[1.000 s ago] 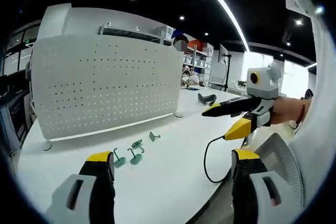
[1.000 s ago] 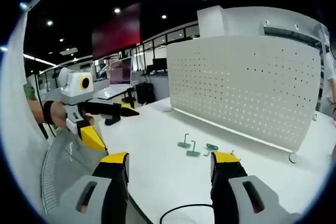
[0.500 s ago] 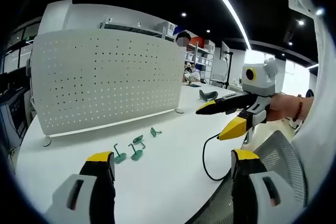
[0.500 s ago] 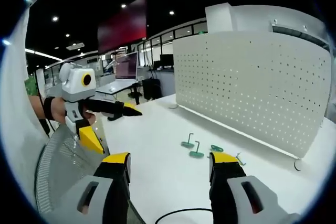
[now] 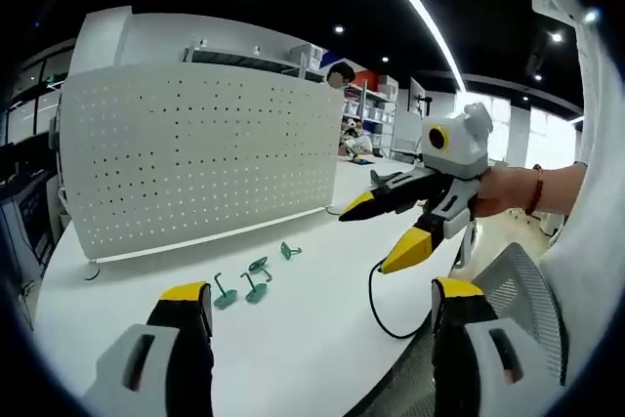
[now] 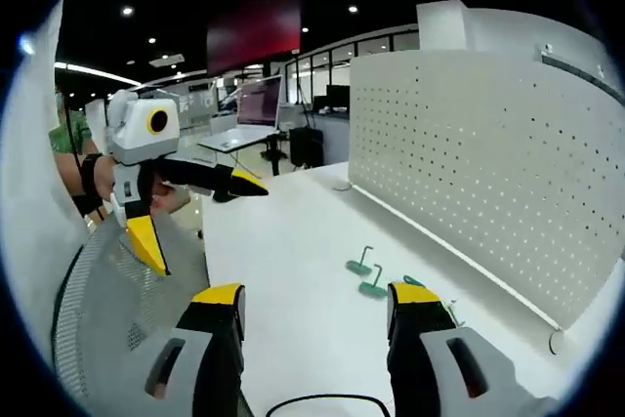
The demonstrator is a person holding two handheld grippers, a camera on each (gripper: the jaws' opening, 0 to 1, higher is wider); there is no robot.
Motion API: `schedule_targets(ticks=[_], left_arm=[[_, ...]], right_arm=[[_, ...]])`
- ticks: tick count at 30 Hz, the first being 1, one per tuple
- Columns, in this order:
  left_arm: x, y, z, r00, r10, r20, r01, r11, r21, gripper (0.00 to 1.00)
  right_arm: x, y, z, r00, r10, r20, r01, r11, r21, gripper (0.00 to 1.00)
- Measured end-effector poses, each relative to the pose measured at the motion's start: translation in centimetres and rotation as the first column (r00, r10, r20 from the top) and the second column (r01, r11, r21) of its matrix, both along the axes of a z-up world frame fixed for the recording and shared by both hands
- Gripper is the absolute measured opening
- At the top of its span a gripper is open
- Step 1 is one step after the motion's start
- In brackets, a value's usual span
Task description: Insert the hook assembly into the mounting plate slot until the hook locks in place.
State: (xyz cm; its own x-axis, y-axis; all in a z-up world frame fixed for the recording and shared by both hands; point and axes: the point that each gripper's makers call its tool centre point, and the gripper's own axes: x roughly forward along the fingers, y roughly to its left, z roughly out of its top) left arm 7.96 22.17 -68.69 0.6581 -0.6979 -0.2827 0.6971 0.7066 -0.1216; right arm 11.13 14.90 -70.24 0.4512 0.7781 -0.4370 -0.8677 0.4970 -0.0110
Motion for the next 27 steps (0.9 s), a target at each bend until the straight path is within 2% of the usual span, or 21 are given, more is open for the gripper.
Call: schedule_targets(ticks=[17,27], left_arm=[[0.4,0.5,-0.4,1.0,0.001,0.009,-0.002,0.999,0.032,0.95],[1.0,1.1,-0.8,1.0,0.02,0.009,-0.02,0.999,0.036,0.95]], right_arm=[[1.6,1.1,-1.6,0.994,0.103,-0.04,-0.106,0.991,-0.086,0.57],[2.5,1.8,-2.7,0.984,0.164,-0.066,-0.172,0.975,-0.138,0.56]])
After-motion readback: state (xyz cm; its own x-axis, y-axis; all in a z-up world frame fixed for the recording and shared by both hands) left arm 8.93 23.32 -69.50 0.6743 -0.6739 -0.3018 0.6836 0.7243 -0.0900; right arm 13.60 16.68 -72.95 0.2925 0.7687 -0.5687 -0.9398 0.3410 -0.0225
